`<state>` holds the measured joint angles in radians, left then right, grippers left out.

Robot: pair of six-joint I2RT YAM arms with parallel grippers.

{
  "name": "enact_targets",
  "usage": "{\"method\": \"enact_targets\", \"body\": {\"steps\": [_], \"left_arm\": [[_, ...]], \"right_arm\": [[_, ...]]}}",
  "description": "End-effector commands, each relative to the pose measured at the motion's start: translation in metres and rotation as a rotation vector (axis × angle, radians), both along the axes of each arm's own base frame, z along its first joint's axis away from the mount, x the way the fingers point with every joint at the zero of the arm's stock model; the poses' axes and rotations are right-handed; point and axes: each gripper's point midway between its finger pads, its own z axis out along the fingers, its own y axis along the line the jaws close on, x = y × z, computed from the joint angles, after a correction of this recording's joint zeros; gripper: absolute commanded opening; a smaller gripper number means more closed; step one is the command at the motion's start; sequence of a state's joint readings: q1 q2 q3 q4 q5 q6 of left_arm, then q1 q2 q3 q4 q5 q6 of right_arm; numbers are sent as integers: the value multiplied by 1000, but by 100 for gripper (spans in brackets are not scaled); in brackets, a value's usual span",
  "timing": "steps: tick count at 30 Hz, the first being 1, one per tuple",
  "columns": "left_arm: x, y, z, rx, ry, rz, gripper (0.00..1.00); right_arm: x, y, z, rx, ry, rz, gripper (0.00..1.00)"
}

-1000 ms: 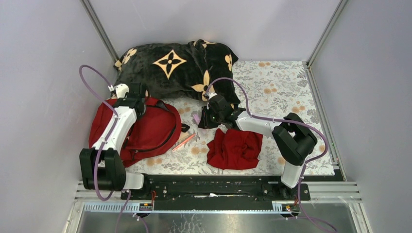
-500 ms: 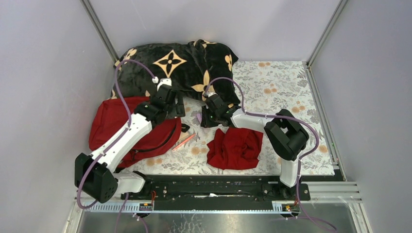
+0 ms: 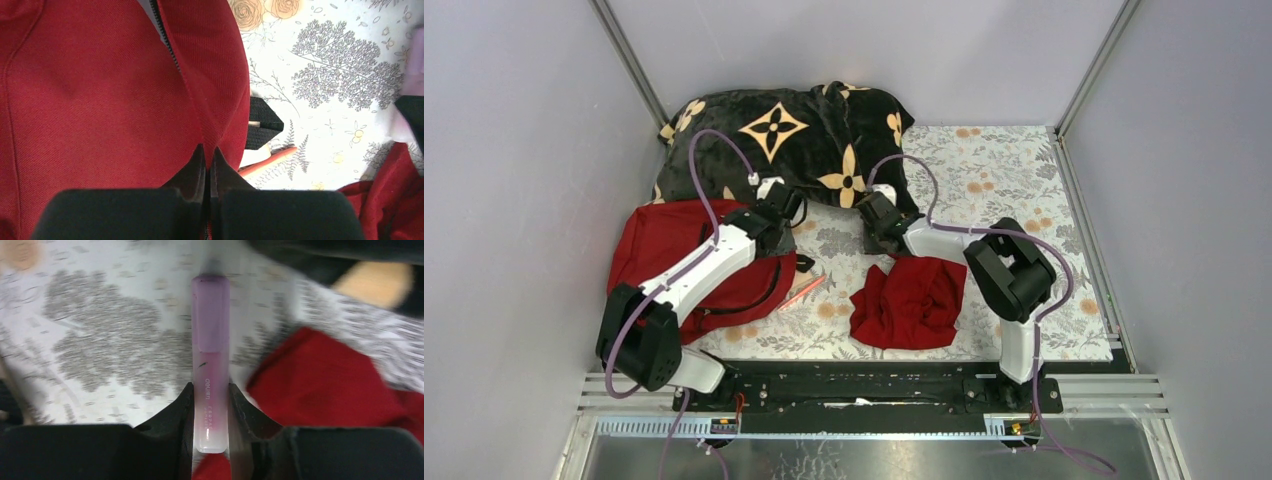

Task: Pack the student bag
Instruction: Place the stationery at the center of the board, then move the personal item to the center of the board.

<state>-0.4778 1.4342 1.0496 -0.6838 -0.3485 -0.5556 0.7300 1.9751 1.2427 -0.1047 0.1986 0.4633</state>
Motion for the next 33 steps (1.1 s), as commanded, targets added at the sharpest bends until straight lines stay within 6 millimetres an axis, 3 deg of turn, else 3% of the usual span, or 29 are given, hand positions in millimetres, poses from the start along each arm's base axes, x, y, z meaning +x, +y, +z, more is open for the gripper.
{"method": "enact_targets", "body": {"steps": [1, 3, 5, 10, 13, 16, 21, 26, 29, 33], "left_arm": [[16, 10, 46, -29, -143, 73, 0], [20, 15, 66, -86, -197, 89, 0], [22, 23, 82, -127, -234, 108, 0], [23, 45, 109, -159, -293, 163, 0], [22, 53, 124, -189, -330, 189, 0], [21, 61, 138, -213, -366, 226, 0], [16, 81, 160, -246, -435, 328, 0], [10, 94, 172, -267, -480, 368, 0], [10, 93, 172, -279, -480, 362, 0], [10, 94, 169, -279, -473, 359, 0]], "right_arm": [[-3, -80, -9, -144, 19, -176, 0], [-5, -85, -11, -138, 27, -174, 1], [-6, -75, -4, -89, 25, -137, 13], [1, -44, 41, 73, -43, -63, 52], [3, -21, 72, 133, -103, -14, 66], [-3, 12, 87, 150, -142, 70, 77], [-31, 91, 71, 133, -113, 295, 88], [-49, 151, 54, 200, -47, 433, 88], [-53, 172, 42, 255, 8, 471, 86], [-59, 179, 15, 240, 80, 476, 82]]}}
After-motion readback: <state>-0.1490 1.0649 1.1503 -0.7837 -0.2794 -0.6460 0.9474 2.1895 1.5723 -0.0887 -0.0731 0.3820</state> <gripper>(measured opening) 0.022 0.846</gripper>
